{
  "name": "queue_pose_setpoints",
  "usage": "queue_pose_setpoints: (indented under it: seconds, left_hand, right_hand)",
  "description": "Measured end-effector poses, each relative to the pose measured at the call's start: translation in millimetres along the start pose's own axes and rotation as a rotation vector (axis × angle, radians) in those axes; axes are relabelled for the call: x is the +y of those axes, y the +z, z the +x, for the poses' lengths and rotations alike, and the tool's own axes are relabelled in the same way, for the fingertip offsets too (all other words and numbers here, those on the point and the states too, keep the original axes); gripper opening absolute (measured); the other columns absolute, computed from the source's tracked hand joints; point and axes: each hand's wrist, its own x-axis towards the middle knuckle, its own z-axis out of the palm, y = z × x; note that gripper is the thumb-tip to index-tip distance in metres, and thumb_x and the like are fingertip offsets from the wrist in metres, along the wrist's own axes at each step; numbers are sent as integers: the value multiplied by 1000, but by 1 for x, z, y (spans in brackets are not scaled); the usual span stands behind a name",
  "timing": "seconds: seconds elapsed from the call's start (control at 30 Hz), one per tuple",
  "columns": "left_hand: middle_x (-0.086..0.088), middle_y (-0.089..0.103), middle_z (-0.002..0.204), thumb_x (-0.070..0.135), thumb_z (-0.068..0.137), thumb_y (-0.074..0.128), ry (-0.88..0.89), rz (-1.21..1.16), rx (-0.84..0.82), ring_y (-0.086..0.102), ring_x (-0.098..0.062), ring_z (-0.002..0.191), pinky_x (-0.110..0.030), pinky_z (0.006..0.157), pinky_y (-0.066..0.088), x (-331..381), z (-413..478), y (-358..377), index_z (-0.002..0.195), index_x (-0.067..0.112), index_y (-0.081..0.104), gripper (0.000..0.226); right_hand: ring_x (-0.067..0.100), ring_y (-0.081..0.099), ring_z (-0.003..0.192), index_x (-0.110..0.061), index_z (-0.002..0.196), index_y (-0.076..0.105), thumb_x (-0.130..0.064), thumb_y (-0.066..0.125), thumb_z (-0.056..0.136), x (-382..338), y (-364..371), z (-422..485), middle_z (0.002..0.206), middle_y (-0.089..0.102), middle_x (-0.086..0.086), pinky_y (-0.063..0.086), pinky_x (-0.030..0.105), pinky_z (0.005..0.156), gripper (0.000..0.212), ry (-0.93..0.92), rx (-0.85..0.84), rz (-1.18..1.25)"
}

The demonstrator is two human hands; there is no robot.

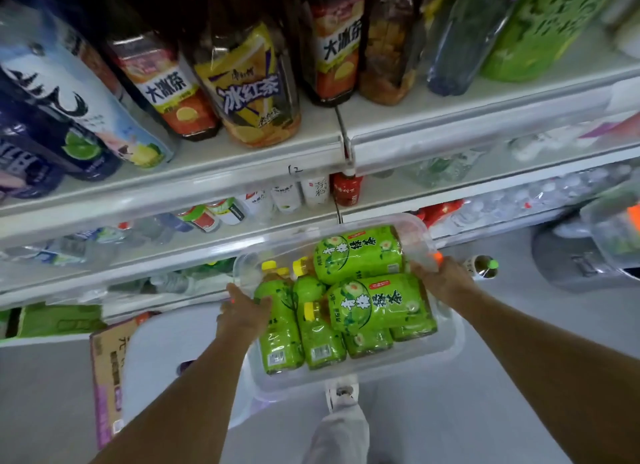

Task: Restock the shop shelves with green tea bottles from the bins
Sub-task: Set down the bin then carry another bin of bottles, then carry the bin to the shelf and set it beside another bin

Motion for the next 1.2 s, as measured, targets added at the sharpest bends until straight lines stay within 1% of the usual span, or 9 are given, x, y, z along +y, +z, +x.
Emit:
queue_pose_setpoints:
  seconds: [0.07,0.2,0.3,0.4,0.57,0.7,0.83,1.0,1.2]
  left_hand:
    - [-27,27,157,54,99,48,65,150,15,32,-43,142,-48,113,34,15,-15,-9,160,17,8,82]
    - [-15,35,157,53,101,40,408,321,18,33,-37,144,-44,116,32,51,-65,-12,152,19,36,61]
    - [-14,36,159,58,100,39,595,319,53,33,-34,146,-48,117,29,77,-124,2,155,18,32,67]
    - [-12,38,157,63,100,34,792,372,129,32,-30,146,-46,114,30,87,-193,25,155,19,31,71]
    - [-6,40,157,62,99,33,1138,369,247,34,-26,144,-42,115,30,85,-300,57,155,23,32,68]
    - [-2,57,140,61,96,39,1425,304,302,49,-26,131,-41,110,33,80,-372,72,145,22,49,63]
    - [-3,66,124,57,91,42,1720,270,294,61,-29,116,-42,99,45,83,-425,89,131,14,63,62]
    - [-15,56,139,57,92,41,1995,425,191,54,-37,127,-52,105,44,106,-484,132,141,8,55,71]
    - [-17,52,144,59,92,41,2340,457,12,52,-40,130,-55,106,43,138,-575,208,144,9,52,73]
  right_hand:
    - [35,62,107,-4,126,58,-51,57,93,-1,-11,-15,118,63,22,51,46,96,58,-30,-12,-37]
    - [28,64,94,-6,118,61,-41,61,92,6,-38,-70,102,66,12,49,34,80,44,-98,67,-18]
    - [32,60,111,-12,128,56,-43,57,94,24,-57,-126,120,63,15,47,39,87,46,-181,248,-36]
    - [29,52,124,-19,139,50,-45,55,95,57,-71,-188,138,52,8,45,39,91,52,-221,388,-17]
    - [26,50,124,-19,139,49,-48,52,97,130,-87,-284,134,52,4,44,40,95,50,-241,605,6]
    - [23,49,127,-21,142,47,-49,48,98,187,-100,-351,139,50,0,40,37,97,52,-157,757,23]
    - [30,55,121,-15,137,54,-42,58,95,239,-111,-411,134,57,5,44,46,98,50,-86,918,38]
    - [37,58,118,-7,130,60,-34,67,92,305,-116,-479,130,60,12,46,49,98,47,73,1105,9]
    - [36,51,128,-6,136,55,-49,44,93,365,-116,-546,137,54,14,41,48,104,62,331,1291,24]
